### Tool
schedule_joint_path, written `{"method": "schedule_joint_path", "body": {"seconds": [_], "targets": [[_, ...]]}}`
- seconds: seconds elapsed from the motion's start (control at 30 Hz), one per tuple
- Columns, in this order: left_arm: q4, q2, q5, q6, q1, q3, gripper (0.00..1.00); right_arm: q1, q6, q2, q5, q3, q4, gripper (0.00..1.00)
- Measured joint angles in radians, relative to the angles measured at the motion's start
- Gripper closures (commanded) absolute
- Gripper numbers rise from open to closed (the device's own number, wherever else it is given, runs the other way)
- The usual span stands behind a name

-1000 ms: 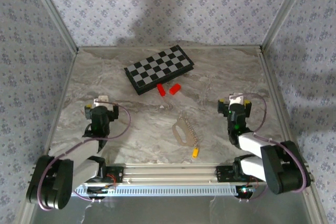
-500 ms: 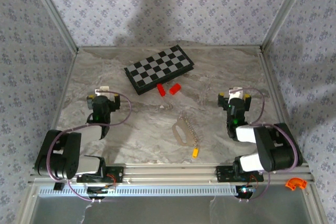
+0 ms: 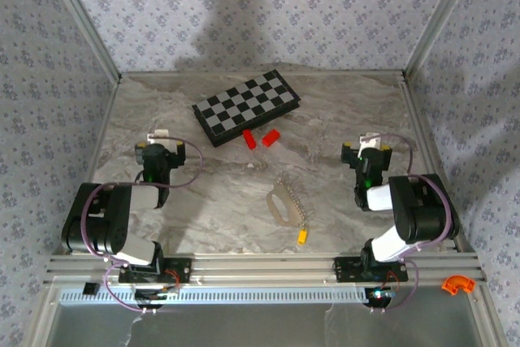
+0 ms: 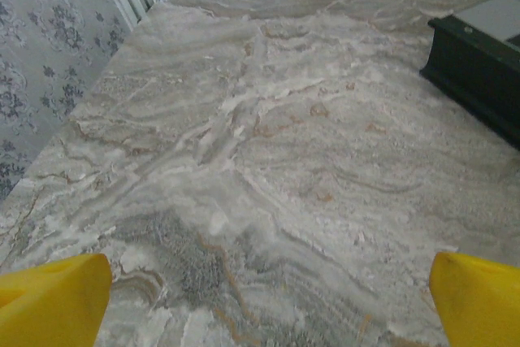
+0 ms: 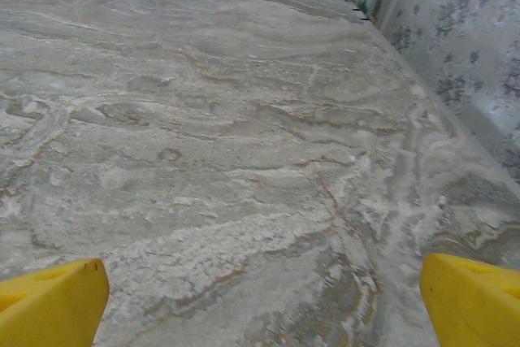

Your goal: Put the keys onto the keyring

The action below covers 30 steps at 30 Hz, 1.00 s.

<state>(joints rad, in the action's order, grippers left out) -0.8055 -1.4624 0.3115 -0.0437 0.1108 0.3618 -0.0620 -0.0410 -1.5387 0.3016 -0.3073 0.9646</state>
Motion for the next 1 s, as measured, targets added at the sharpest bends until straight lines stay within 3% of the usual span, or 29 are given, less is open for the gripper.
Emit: {"method": "schedule_joint_path", "body": {"seconds": [0.3,1.0], "targets": [[-0.009,-0.072,-0.075,0.058,-0.097,0.03,0.0,0.036,0.026,0.0,-0.041,-0.039,-0.05,0.0],[-0.01,-0.079,-0.107,0.08,-0.098,0.03,0.0,0.037,0.026,0.0,-0.056,-0.04,-0.06,0.0]]}}
